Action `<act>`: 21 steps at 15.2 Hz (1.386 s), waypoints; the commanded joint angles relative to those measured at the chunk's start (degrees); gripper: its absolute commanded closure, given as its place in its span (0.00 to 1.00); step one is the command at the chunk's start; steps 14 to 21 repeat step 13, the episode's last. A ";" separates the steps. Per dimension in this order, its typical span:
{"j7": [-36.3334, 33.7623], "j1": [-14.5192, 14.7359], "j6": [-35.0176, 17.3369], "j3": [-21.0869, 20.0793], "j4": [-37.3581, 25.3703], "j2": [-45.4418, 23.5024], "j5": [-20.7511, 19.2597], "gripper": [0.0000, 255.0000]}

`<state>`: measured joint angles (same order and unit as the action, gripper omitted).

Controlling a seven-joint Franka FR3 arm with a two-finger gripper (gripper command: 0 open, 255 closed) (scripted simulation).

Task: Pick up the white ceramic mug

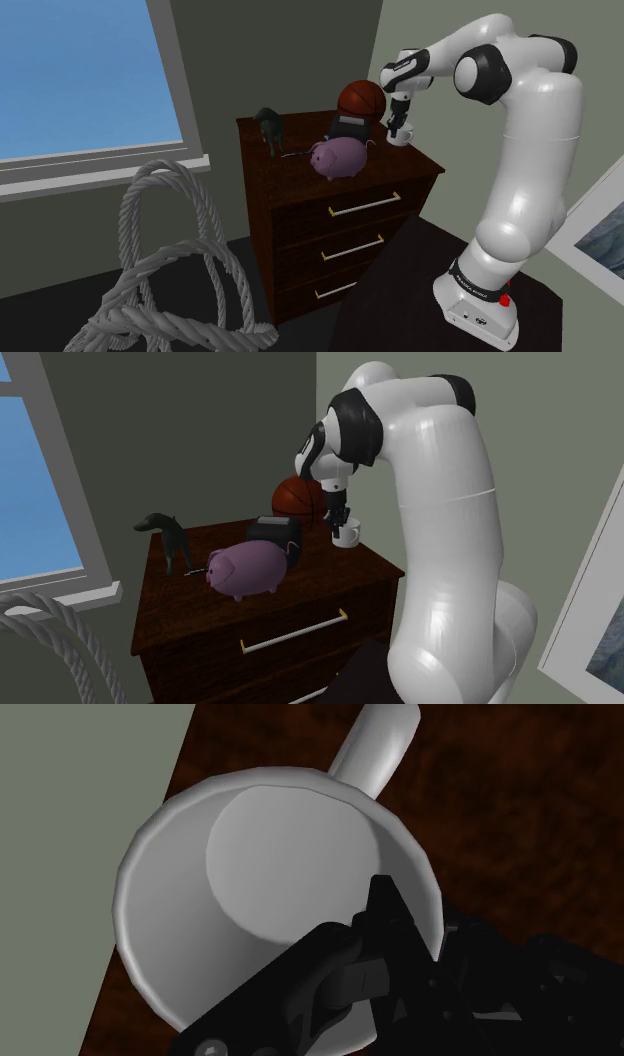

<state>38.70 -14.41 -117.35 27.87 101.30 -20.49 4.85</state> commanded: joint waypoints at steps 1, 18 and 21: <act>-0.14 0.12 1.35 0.15 -0.73 0.67 -0.34 1.00; -0.51 0.39 8.32 0.69 -5.57 3.05 -1.57 1.00; -0.51 0.39 8.32 0.69 -5.57 3.05 -1.57 1.00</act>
